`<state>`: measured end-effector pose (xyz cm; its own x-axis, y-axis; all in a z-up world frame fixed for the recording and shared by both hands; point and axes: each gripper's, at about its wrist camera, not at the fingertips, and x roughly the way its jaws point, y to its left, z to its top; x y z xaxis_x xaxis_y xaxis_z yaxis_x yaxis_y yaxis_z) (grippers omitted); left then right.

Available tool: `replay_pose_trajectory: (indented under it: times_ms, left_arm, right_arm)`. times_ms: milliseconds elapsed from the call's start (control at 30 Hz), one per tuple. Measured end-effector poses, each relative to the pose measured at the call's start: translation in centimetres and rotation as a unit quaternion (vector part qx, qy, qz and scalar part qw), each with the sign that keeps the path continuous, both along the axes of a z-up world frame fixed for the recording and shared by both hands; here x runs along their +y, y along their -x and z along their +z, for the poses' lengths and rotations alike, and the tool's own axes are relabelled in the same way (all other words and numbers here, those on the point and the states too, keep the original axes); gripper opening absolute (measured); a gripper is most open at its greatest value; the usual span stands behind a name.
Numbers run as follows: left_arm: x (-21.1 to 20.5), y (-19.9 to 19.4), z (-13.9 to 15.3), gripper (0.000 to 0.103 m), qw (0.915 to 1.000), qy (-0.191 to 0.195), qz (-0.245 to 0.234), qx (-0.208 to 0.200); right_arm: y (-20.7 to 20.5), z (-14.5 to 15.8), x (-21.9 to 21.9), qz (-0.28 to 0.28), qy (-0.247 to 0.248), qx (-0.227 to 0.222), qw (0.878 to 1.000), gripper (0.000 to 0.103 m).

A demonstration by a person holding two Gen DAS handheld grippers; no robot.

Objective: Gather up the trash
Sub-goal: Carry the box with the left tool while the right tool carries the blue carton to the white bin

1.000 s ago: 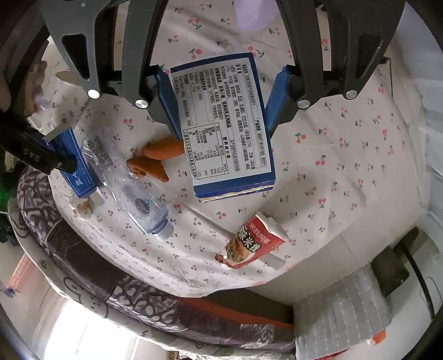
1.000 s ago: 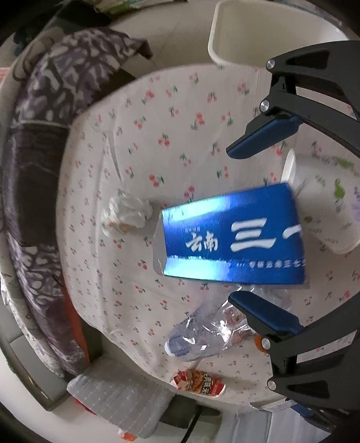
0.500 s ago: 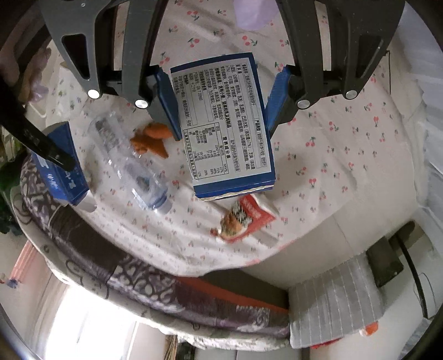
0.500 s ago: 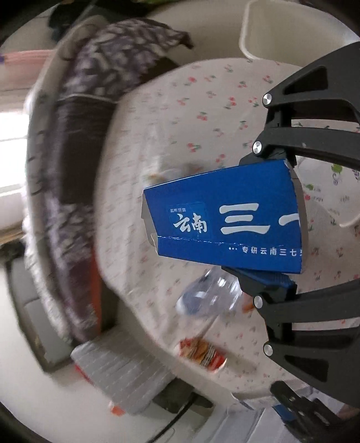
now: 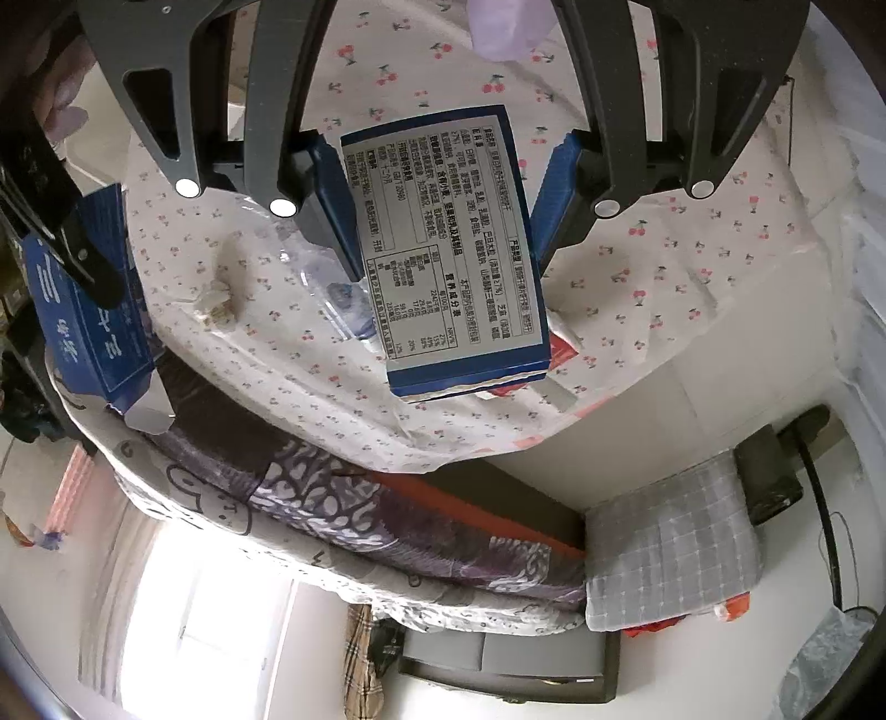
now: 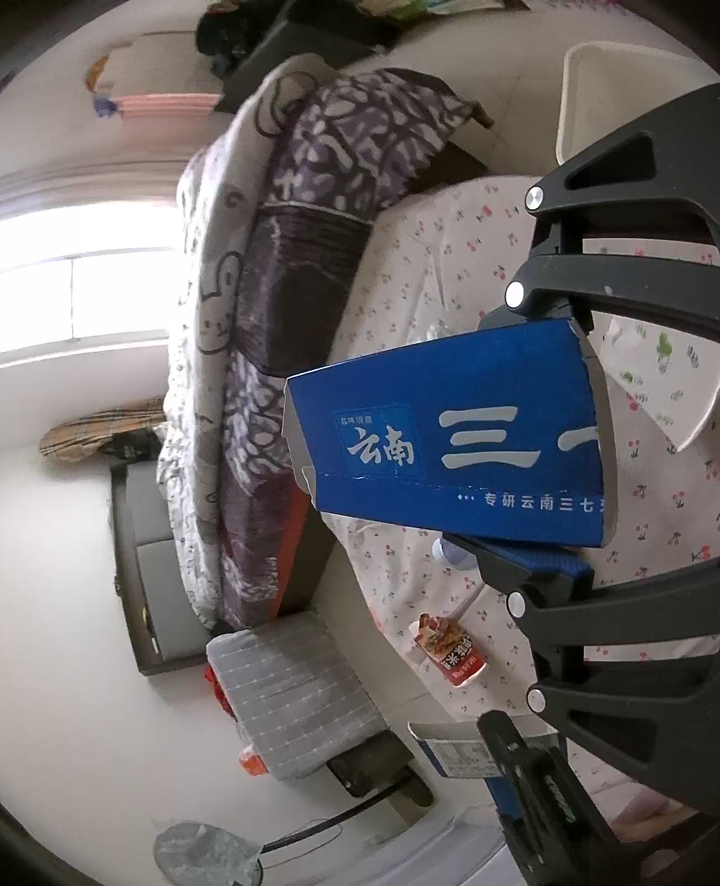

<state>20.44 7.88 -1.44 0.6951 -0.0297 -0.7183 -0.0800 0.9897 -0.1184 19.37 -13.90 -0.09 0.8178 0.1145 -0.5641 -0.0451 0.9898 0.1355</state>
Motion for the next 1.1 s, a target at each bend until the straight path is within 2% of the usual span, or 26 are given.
replay_pose_trajectory:
  times_ms: [467, 1100]
  left_arm:
    - [-4.3, 0.5, 0.5, 0.055, 0.9993, 0.006, -0.035, -0.014]
    - [-11.7, 1.4, -0.1, 0.055, 0.9941, 0.003, -0.107, -0.015]
  right_arm:
    - [3.1, 1.5, -2.5, -0.009, 0.022, -0.023, 0.999, 0.053]
    - [6.2, 2.7, -10.6, -0.087, 0.012, -0.014, 0.996, 0.053]
